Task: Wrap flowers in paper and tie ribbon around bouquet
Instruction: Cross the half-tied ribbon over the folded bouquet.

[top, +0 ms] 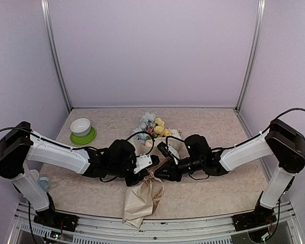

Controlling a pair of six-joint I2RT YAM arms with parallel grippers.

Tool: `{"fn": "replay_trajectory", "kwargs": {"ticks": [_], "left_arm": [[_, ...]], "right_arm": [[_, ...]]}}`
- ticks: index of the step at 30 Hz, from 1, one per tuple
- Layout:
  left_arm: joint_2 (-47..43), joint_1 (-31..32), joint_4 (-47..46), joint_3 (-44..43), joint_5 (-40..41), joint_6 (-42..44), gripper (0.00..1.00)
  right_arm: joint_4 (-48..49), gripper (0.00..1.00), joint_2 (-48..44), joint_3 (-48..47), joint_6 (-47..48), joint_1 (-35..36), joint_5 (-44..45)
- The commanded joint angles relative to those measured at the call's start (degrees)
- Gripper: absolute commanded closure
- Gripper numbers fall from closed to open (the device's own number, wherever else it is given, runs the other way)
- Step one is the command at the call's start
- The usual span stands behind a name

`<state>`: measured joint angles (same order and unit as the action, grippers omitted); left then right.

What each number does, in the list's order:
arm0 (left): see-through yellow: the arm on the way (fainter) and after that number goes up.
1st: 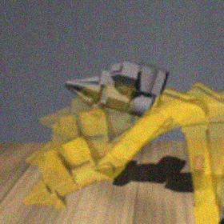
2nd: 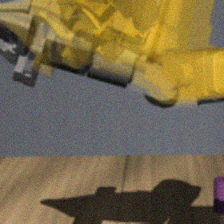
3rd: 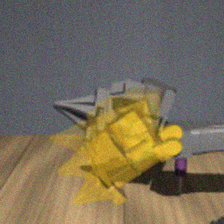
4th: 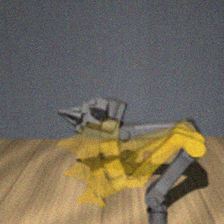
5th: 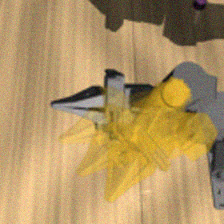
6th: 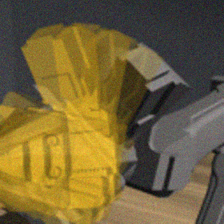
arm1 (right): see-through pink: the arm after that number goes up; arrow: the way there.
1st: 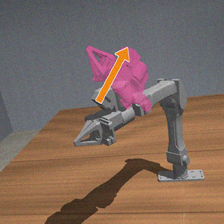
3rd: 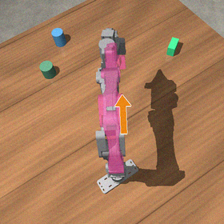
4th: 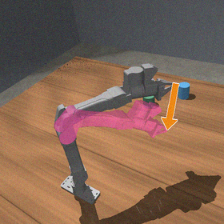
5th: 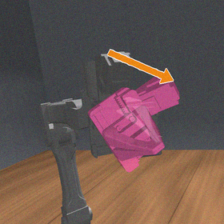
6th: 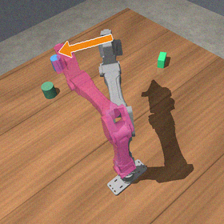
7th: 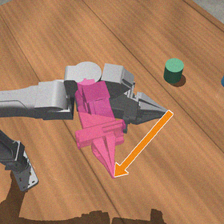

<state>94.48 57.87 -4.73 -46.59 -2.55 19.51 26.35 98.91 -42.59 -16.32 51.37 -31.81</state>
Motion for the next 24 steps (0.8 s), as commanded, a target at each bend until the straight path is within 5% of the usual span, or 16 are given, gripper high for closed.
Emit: {"fn": "replay_trajectory", "kwargs": {"ticks": [1, 10, 15, 22, 24], "left_arm": [[-0.96, -0.40, -0.80, 0.48, -0.92, -0.56, 0.96], [-0.61, -0.48, -0.53, 0.18, -1.30, -0.68, 0.94], [-0.43, -0.47, -0.50, 0.21, -1.67, -0.57, 0.94], [-0.51, -0.39, -1.34, 0.27, -0.49, -0.85, 0.94], [-0.73, -0.18, -2.07, 0.42, 1.18, -1.00, 0.87]], "right_arm": [[1.73, 0.79, 1.19, -1.70, -0.19, 0.59, 0.33], [0.83, 0.79, 3.42, -3.09, -0.46, 1.23, 1.81], [1.77, 0.99, 3.20, -2.81, -1.47, 1.19, 1.10], [1.60, 1.00, 2.15, -2.71, -2.53, 1.23, 0.41], [2.17, 1.00, 1.46, -2.53, -3.35, 1.19, -0.57]]}}
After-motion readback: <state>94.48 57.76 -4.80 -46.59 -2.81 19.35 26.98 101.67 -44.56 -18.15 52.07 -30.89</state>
